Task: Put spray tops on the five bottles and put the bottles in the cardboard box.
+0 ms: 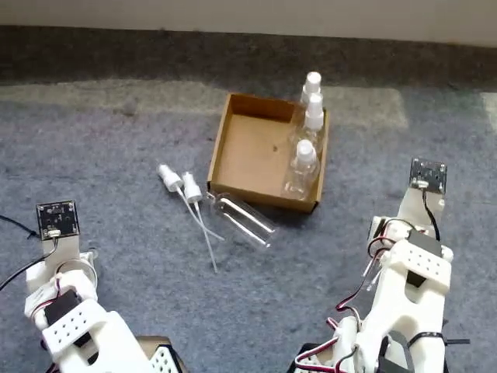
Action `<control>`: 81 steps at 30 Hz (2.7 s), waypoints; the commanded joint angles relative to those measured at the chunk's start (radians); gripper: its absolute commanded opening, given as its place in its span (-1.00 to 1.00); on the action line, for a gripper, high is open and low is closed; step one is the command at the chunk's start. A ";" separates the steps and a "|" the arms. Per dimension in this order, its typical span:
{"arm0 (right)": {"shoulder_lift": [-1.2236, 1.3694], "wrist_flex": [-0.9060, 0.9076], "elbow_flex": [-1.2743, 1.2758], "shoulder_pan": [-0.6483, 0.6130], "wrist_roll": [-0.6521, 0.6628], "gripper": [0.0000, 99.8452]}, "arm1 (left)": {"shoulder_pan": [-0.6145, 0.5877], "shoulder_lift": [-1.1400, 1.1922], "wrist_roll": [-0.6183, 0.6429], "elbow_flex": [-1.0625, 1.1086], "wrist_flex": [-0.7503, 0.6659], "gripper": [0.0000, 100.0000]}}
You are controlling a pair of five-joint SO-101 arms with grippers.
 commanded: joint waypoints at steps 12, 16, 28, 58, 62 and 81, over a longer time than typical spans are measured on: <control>-0.005 0.162 -0.120 0.013 0.557 -0.75 | 0.015 -0.001 -0.002 0.016 0.006 -0.48; -0.012 0.205 -0.099 0.045 0.534 -0.74 | 0.015 -0.001 -0.002 0.016 0.006 -0.48; 0.062 0.423 -0.237 0.024 0.130 -0.48 | 0.015 -0.001 -0.002 0.016 0.006 -0.48; 0.257 0.300 -0.239 0.171 0.422 -0.48 | 0.015 -0.001 -0.002 0.016 0.006 -0.48; 0.348 0.295 -0.243 0.188 0.420 -0.48 | 0.015 -0.001 -0.002 0.016 0.006 -0.48; 0.400 0.044 -0.137 0.191 0.502 -0.70 | 0.018 -0.001 -0.002 0.016 0.006 -0.48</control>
